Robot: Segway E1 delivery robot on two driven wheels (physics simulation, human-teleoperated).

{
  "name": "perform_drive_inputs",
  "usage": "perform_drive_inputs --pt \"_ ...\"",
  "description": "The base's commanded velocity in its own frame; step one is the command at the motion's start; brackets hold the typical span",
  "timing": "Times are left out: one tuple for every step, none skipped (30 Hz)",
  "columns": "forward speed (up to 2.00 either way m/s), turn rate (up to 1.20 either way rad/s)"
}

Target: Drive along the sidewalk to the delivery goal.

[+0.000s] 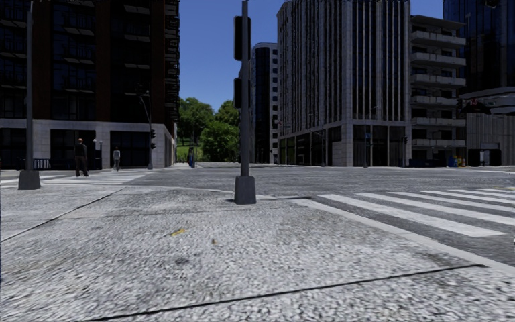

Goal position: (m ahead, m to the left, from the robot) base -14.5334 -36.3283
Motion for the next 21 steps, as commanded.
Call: perform_drive_inputs --pt "1.94 -0.50" --pt "1.94 -0.50" --pt "1.94 -0.50" --pt "1.94 -0.50" --pt "1.94 -0.50" --pt "1.94 -0.50" --pt "1.94 -0.50" --pt "1.94 -0.50" --pt "1.94 -0.50" --pt "1.94 -0.50" --pt "1.94 -0.50" --pt "1.94 -0.50" --pt "1.94 -0.50" --pt "1.94 -0.50" --pt "1.94 -0.50" --pt "1.94 -0.50" --pt "1.94 -0.50" --pt "1.94 -0.50" --pt "1.94 -0.50" --pt "1.94 -0.50" --pt "1.94 -0.50"
